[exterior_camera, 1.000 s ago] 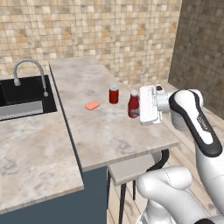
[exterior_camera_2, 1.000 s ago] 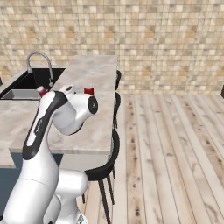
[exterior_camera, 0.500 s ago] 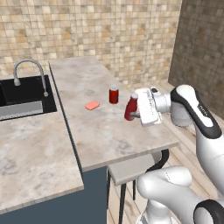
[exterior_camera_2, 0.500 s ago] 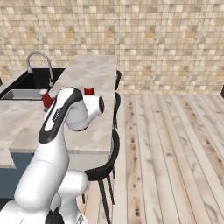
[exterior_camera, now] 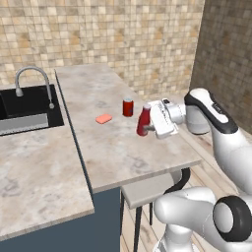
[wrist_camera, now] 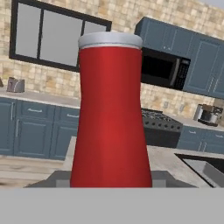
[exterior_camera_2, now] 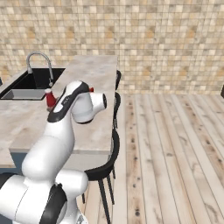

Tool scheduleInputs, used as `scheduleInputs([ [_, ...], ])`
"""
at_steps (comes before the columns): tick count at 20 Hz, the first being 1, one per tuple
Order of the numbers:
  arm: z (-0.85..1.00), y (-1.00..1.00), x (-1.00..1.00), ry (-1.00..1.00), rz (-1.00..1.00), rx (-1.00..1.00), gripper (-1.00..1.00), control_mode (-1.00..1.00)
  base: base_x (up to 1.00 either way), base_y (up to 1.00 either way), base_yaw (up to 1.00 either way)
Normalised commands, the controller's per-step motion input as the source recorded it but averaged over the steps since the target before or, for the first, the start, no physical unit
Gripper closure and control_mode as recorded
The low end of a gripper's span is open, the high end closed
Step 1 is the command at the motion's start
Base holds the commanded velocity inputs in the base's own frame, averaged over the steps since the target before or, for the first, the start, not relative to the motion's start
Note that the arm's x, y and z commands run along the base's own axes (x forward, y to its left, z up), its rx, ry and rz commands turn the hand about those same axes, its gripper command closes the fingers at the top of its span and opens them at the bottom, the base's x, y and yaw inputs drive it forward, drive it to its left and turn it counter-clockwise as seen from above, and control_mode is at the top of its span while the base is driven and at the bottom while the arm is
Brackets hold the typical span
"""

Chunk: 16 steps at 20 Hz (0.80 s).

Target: Move the mustard and ketchup from the cabinet to the dining counter.

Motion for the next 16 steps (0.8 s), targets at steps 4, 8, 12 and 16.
scheduleInputs([
  [4, -0.26, 0.15, 0.31, 0.0, 0.02, 0.0, 1.0, -1.0, 0.0, 0.0, 0.0],
  [8, -0.3, 0.15, 0.26, 0.01, 0.02, 0.0, 1.0, -1.0, 0.0, 0.0, 0.0],
  [12, -0.34, 0.19, 0.17, 0.0, 0.02, 0.0, 1.0, -1.0, 0.0, 0.0, 0.0],
  [16, -0.38, 0.11, 0.25, 0.07, 0.0, 0.0, 1.0, -1.0, 0.0, 0.0, 0.0],
])
